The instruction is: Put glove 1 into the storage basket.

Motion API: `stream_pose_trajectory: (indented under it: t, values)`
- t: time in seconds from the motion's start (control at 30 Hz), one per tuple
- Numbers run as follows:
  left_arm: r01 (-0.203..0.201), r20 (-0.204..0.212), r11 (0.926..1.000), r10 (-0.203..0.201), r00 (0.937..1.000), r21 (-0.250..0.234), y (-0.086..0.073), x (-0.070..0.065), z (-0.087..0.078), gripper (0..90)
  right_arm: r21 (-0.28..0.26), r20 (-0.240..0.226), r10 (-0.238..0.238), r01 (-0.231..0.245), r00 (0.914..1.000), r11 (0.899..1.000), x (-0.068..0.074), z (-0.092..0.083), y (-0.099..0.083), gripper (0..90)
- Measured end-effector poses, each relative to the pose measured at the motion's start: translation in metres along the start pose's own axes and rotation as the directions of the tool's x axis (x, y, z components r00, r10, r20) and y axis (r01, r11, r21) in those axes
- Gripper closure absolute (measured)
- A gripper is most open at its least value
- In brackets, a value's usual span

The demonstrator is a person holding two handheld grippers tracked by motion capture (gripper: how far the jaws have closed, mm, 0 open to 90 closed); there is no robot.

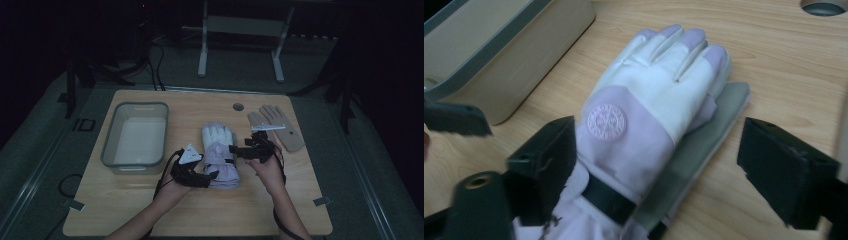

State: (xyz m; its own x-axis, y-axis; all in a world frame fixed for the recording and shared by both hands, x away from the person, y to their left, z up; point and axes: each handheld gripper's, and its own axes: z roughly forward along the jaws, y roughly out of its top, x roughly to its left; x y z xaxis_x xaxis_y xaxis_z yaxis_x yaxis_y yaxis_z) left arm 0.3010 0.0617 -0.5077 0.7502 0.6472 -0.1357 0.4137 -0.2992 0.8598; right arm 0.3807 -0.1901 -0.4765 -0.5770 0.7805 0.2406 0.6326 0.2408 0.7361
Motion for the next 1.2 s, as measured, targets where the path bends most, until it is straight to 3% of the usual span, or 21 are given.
stream_pose_trajectory:
  t: [0.1,0.2,0.3,0.4,0.43,0.53,0.6,0.63,0.67,0.7,0.73,0.77,0.8,0.83,0.87,0.93,1.03,1.07,1.1,1.13,1.2]
  values:
    - [0.033,-0.004,0.9988,-0.033,0.9994,0.036,-0.002,0.0,0.01,23.1,-0.005,-0.004,0.008,-0.008,1.0,1.0,0.0,0.006,0.004,29.3]
    - [0.063,-0.013,0.9936,-0.062,0.998,0.093,-0.007,0.001,0.021,24.3,0.008,-0.012,0.048,-0.048,0.9988,0.999,-0.004,0.021,0.003,33.4]
    - [0.069,-0.019,0.9925,-0.067,0.9976,0.101,-0.009,0.003,0.024,30.5,0.023,-0.004,0.067,-0.067,0.9978,0.998,-0.006,0.028,-0.002,33.7]
    - [0.095,-0.026,0.9902,-0.092,0.9954,0.103,-0.013,0.006,0.029,30.9,0.046,-0.006,0.1,-0.1,0.995,0.994,-0.013,0.038,-0.014,30.4]
    - [0.095,-0.023,0.9893,-0.093,0.9954,0.11,-0.014,0.007,0.031,30.9,0.082,-0.01,0.092,-0.091,0.9957,0.992,-0.014,0.043,-0.02,20.6]
    - [0.12,-0.024,0.9822,-0.117,0.9928,0.145,-0.02,0.009,0.041,30.9,0.13,-0.022,0.105,-0.101,0.9943,0.986,-0.016,0.051,-0.029,20.1]
    - [0.124,-0.027,0.9808,-0.121,0.9923,0.151,-0.021,0.009,0.043,30.3,0.143,-0.025,0.113,-0.108,0.9933,0.984,-0.018,0.053,-0.031,23.2]
    - [0.134,-0.038,0.9779,-0.129,0.9909,0.161,-0.023,0.009,0.044,30.0,0.171,-0.049,0.156,-0.145,0.9865,0.974,-0.023,0.057,-0.035,27.3]
    - [0.142,-0.045,0.9772,-0.136,0.9897,0.158,-0.023,0.008,0.045,29.8,0.181,-0.069,0.166,-0.151,0.9838,0.972,-0.025,0.059,-0.037,35.2]
    - [0.142,-0.045,0.9772,-0.136,0.9897,0.158,-0.023,0.008,0.045,28.8,0.181,-0.069,0.166,-0.151,0.9838,0.972,-0.025,0.059,-0.037,35.2]
    - [0.147,-0.05,0.9757,-0.14,0.9888,0.163,-0.024,0.008,0.045,28.4,0.187,-0.102,0.197,-0.175,0.9751,0.967,-0.028,0.059,-0.04,45.0]
    - [0.151,-0.052,0.974,-0.145,0.9881,0.168,-0.024,0.007,0.046,28.3,0.193,-0.108,0.196,-0.173,0.9746,0.966,-0.028,0.058,-0.04,51.4]
    - [0.161,-0.057,0.9695,-0.153,0.9866,0.185,-0.024,0.007,0.048,27.3,0.194,-0.113,0.192,-0.168,0.9749,0.967,-0.028,0.058,-0.041,54.9]
    - [0.161,-0.057,0.9695,-0.153,0.9866,0.185,-0.024,0.007,0.048,26.0,0.194,-0.113,0.192,-0.168,0.9749,0.967,-0.028,0.058,-0.041,54.9]
    - [0.174,-0.056,0.9638,-0.166,0.9844,0.202,-0.024,0.007,0.05,25.8,0.195,-0.102,0.163,-0.141,0.9814,0.971,-0.025,0.056,-0.039,63.1]
    - [0.178,-0.063,0.9608,-0.168,0.9838,0.213,-0.025,0.008,0.052,20.8,0.198,-0.089,0.141,-0.121,0.986,0.973,-0.022,0.054,-0.038,67.5]
    - [0.195,-0.042,0.9531,-0.19,0.9809,0.232,-0.027,0.01,0.054,20.7,0.199,-0.088,0.127,-0.108,0.988,0.974,-0.019,0.054,-0.037,69.7]
    - [0.207,-0.011,0.9443,-0.211,0.9774,0.256,-0.027,0.012,0.058,21.4,0.198,-0.089,0.126,-0.106,0.988,0.974,-0.018,0.055,-0.038,70.9]
    - [0.207,-0.011,0.9443,-0.211,0.9774,0.256,-0.027,0.012,0.058,24.6,0.198,-0.089,0.126,-0.106,0.988,0.974,-0.018,0.055,-0.038,70.9]
    - [0.215,0.016,0.939,-0.227,0.9737,0.268,-0.027,0.014,0.059,24.6,0.197,-0.091,0.118,-0.098,0.9889,0.975,-0.017,0.055,-0.038,71.8]
    - [0.209,0.031,0.9375,-0.226,0.9735,0.278,-0.026,0.014,0.058,37.9,0.192,-0.089,0.116,-0.097,0.9893,0.977,-0.016,0.054,-0.038,73.9]
